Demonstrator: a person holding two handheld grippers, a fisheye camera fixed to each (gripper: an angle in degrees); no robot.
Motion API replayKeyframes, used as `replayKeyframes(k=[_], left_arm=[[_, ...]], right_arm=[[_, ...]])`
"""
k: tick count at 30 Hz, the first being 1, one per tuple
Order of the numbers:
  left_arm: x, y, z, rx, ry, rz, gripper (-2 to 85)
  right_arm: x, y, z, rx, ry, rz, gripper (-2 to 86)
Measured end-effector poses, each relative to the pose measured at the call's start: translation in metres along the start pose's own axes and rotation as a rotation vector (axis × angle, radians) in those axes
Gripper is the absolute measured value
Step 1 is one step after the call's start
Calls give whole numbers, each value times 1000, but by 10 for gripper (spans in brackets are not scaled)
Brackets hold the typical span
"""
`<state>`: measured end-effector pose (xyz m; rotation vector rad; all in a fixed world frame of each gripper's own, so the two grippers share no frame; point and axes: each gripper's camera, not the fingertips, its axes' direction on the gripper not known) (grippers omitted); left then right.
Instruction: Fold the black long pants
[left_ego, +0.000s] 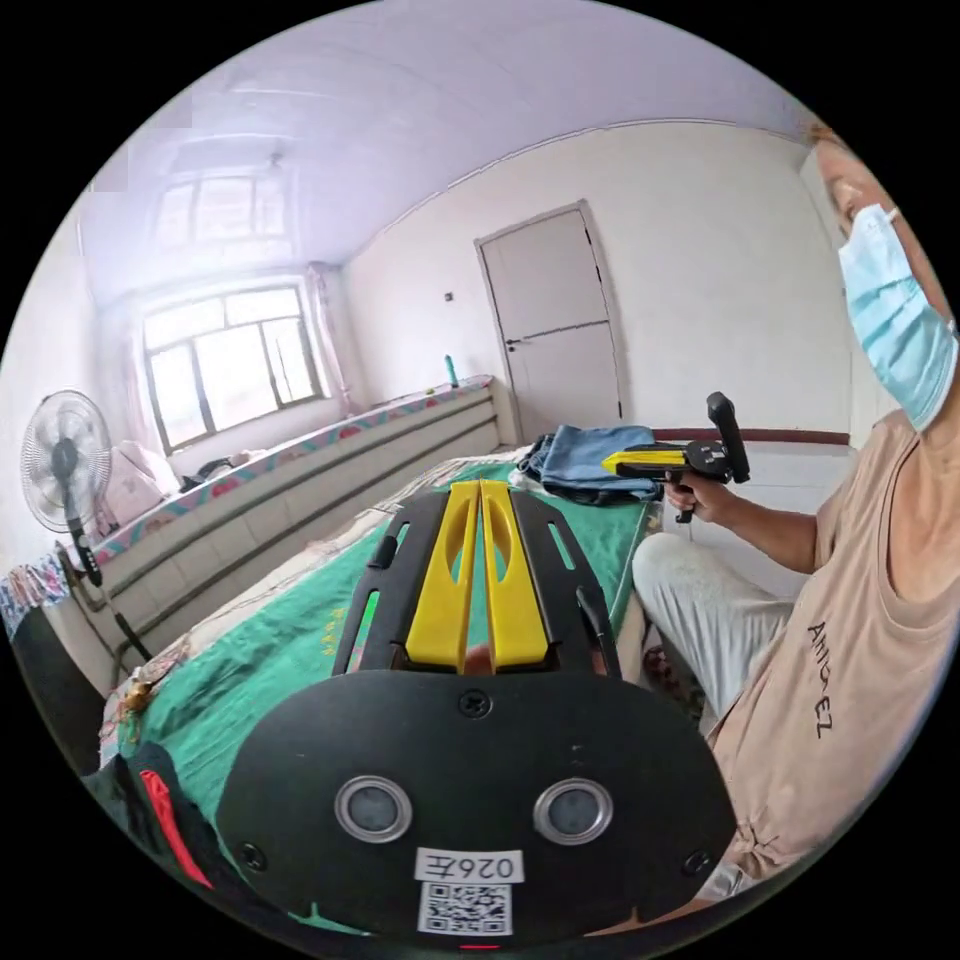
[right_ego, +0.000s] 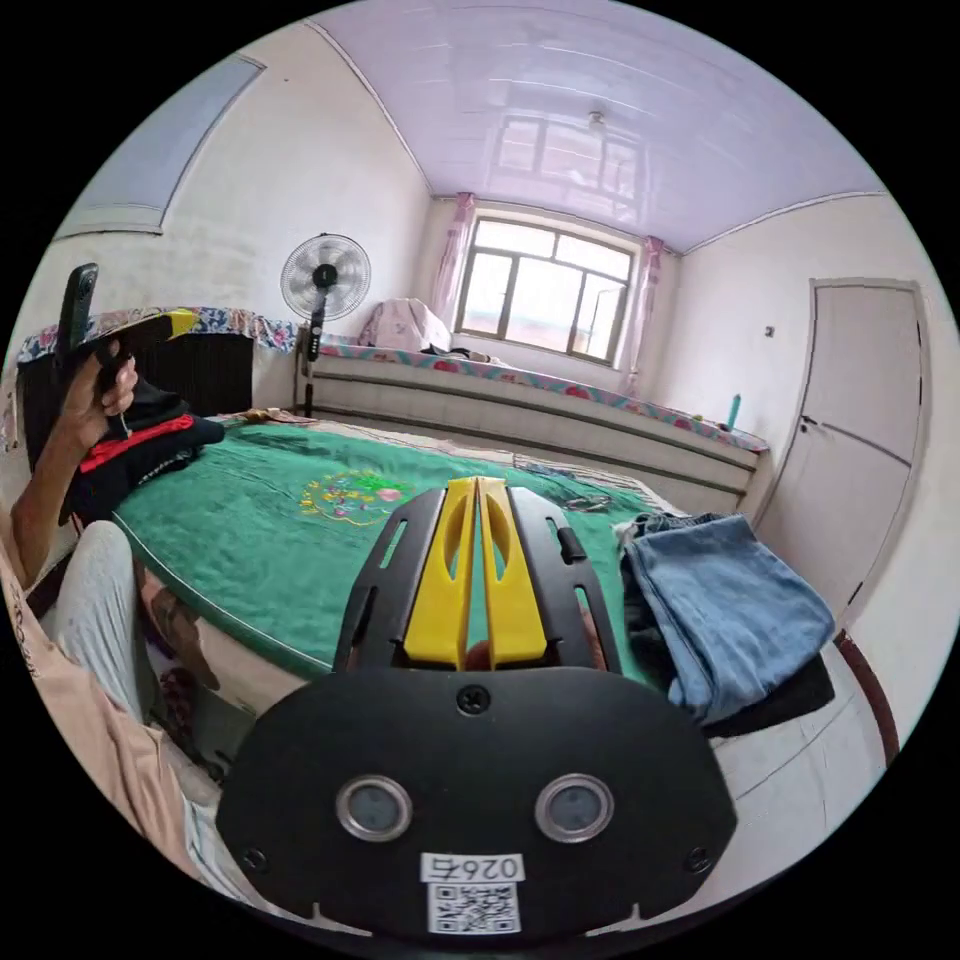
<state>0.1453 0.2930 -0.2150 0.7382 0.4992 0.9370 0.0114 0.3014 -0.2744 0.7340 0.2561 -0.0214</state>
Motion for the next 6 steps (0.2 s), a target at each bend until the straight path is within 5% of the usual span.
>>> replayKeyframes(k=[6], left_arm=[[16,-66,254,-189,259,15,-9]], right_arm=[[153,33,3,-150,208,242,-12]])
